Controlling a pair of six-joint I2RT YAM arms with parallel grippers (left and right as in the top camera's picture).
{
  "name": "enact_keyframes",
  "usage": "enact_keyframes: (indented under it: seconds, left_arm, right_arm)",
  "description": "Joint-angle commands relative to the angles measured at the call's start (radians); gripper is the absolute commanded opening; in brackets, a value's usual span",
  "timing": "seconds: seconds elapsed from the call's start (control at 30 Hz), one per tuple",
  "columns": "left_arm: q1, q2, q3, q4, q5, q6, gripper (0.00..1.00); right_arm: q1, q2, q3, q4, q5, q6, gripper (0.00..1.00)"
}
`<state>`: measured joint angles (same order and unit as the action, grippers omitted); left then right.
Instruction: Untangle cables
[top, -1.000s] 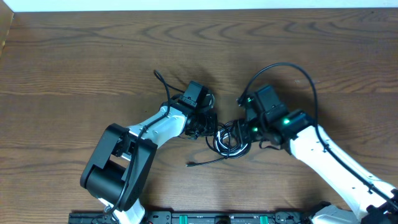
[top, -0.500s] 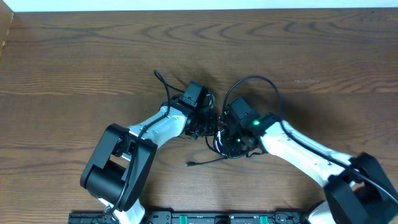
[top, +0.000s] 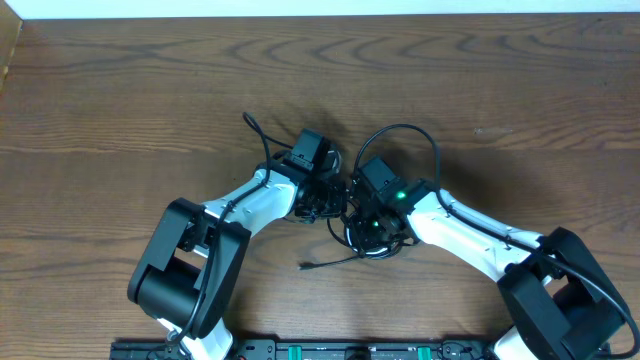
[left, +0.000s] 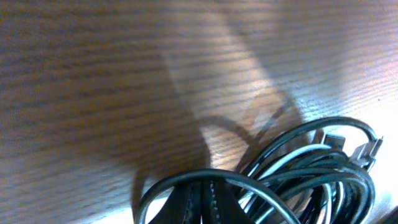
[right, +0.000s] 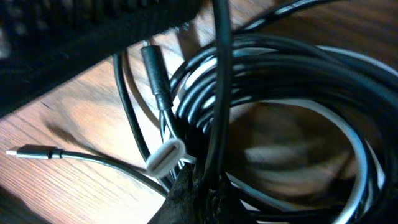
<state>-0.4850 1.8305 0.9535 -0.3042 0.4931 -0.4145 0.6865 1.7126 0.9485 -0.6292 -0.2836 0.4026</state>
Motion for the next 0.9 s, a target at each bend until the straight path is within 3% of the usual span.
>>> enact_keyframes:
  seconds: [0.0,0.27,0.6,0.73,0.87]
  left_arm:
    - [-0.011,0.019,-0.016,-0.005,-0.038,0.014,0.08]
    - [-0.011,0.019,-0.016,-0.006,-0.068,0.014,0.08]
    - [0.009,-0.009,-0.014,-0.039,-0.068,0.065,0.08]
    - [0.028,-0.017,-0.013,-0.055,-0.074,0.090,0.08]
    - [0.031,-0.017,-0.014,-0.099,-0.195,0.089,0.08]
  right_arm:
    - [-0.038,-0.090,-0.018,-0.035,-0.033,-0.066,0.01]
    - [-0.129,-0.259,-0.018,-0.037,-0.210,-0.067,0.01]
    - [-0.198,-0.261,-0.019,-0.002,-0.238,-0.071,0.01]
    - [-0.273,-0.261,-0.019,0.025,-0.275,-0.126,0.01]
    - [-0.331,-0.261,-0.019,0.007,-0.272,-0.227,0.01]
